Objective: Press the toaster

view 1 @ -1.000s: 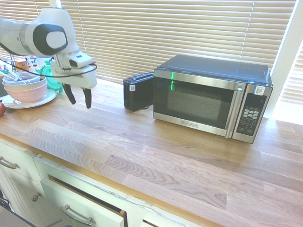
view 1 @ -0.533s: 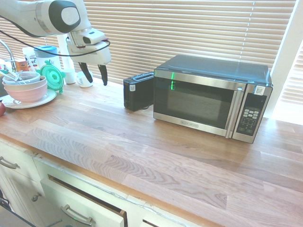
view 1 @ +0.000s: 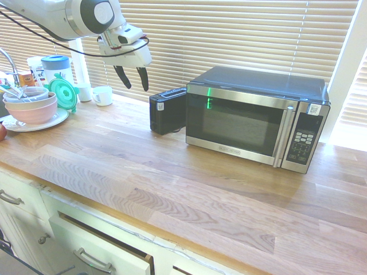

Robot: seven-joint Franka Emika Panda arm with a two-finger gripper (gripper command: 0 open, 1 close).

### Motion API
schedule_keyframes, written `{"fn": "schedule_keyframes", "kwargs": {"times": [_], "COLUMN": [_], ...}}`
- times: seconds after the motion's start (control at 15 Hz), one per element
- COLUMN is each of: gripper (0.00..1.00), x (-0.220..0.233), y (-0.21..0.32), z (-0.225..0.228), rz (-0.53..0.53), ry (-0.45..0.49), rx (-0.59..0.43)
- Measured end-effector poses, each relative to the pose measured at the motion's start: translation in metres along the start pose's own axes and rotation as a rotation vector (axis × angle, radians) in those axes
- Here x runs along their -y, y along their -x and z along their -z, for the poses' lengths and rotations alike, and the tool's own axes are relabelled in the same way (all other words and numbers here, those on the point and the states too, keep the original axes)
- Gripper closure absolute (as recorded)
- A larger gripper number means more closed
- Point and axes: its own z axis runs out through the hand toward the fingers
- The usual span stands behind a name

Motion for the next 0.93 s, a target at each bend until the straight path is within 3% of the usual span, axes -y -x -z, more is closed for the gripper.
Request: {"fn": "schedule_keyframes", "kwargs": {"times": [0.13,0.2,0.93], "gripper": [0.00,1.00,1.00], "x": [0.009,0.012,0.015], "y": [-0.011,-0.014,-0.018], "z": [-0.006,-0.008,-0.008], "rz": [-0.009,-0.010,-0.012], "ry": [-0.003,-0.004,-0.022], "rx": [-0.018,-0.019,-0.029]}}
